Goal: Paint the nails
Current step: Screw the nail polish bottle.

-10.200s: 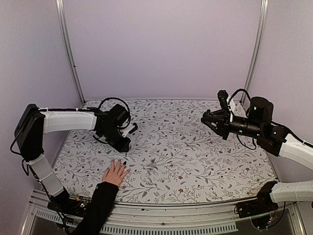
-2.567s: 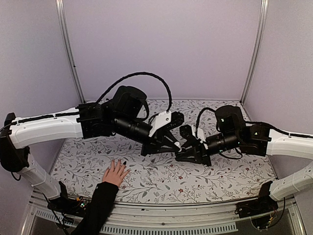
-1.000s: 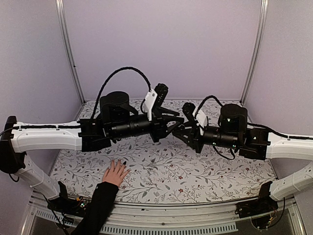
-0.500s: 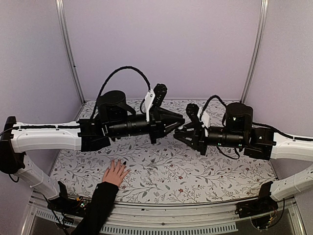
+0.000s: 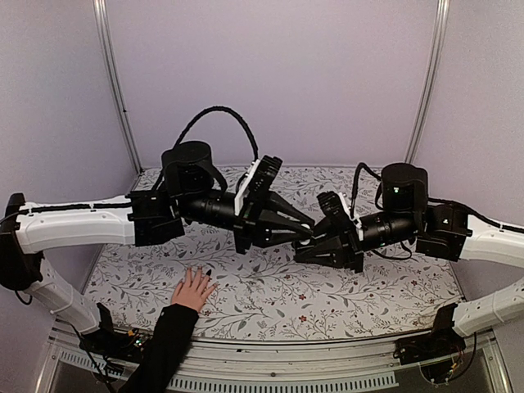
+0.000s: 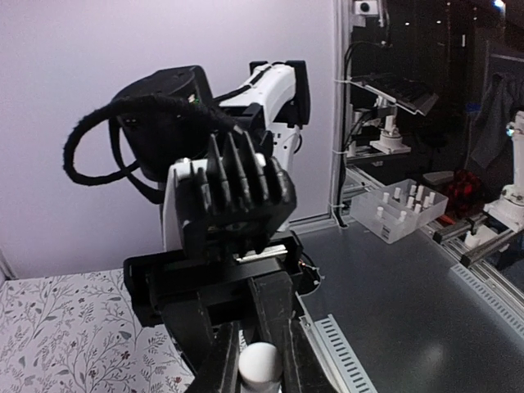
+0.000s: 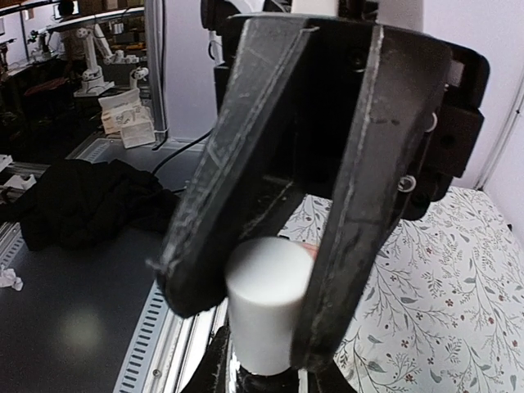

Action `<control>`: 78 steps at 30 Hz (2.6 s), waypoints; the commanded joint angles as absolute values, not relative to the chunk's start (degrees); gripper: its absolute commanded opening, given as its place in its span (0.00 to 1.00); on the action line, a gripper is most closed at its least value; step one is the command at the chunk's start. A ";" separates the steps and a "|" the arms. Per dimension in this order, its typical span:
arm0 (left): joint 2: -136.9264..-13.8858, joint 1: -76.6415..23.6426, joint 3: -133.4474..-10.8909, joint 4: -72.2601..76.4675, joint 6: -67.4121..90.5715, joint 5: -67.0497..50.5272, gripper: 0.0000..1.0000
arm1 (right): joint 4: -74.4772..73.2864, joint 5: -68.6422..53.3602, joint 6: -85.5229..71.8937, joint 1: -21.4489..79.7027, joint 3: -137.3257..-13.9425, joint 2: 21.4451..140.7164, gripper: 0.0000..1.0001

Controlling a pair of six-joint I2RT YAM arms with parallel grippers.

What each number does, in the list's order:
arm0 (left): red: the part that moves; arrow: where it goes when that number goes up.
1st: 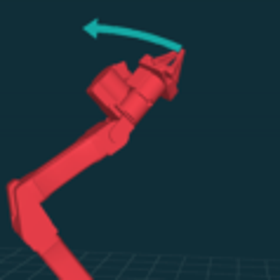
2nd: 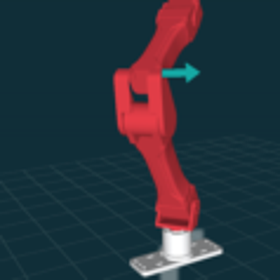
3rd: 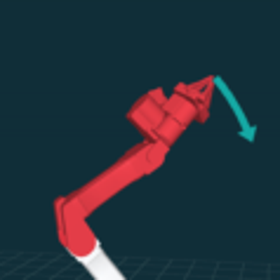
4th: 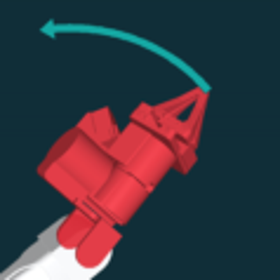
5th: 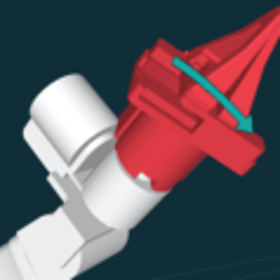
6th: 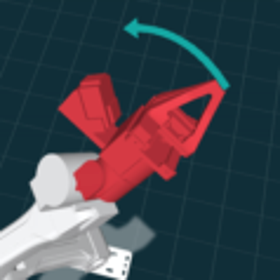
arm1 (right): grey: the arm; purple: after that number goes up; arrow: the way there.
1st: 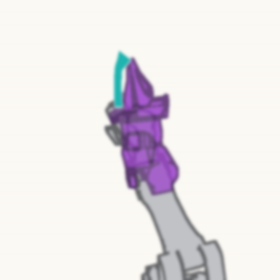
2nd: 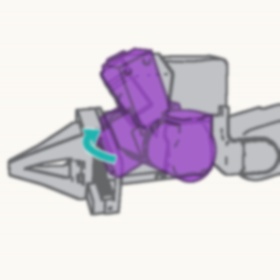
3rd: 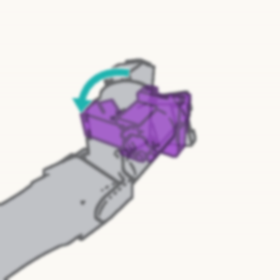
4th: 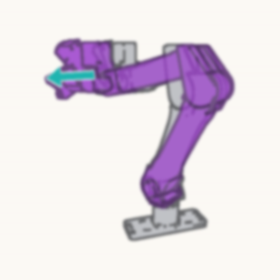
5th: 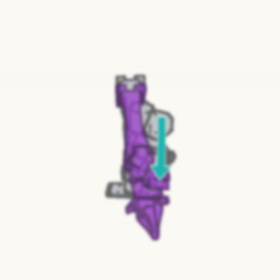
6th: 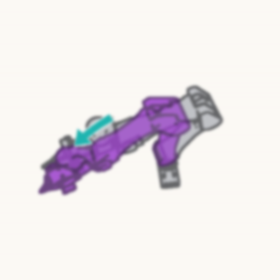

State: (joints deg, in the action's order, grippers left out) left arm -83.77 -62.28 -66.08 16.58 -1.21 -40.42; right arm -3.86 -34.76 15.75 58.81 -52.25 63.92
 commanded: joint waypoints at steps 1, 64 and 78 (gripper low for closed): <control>-88.39 -61.70 -66.63 7.14 -5.35 -48.69 0.04 | 0.61 -45.26 19.38 59.44 -58.05 64.77 0.00; -86.79 -58.75 -62.75 19.58 4.67 -38.81 0.00 | 5.97 -24.21 11.65 59.41 -55.61 63.12 0.00; -92.19 -58.70 -71.93 0.30 -6.67 -56.66 0.03 | 1.74 -49.83 18.01 59.41 -60.86 63.91 0.00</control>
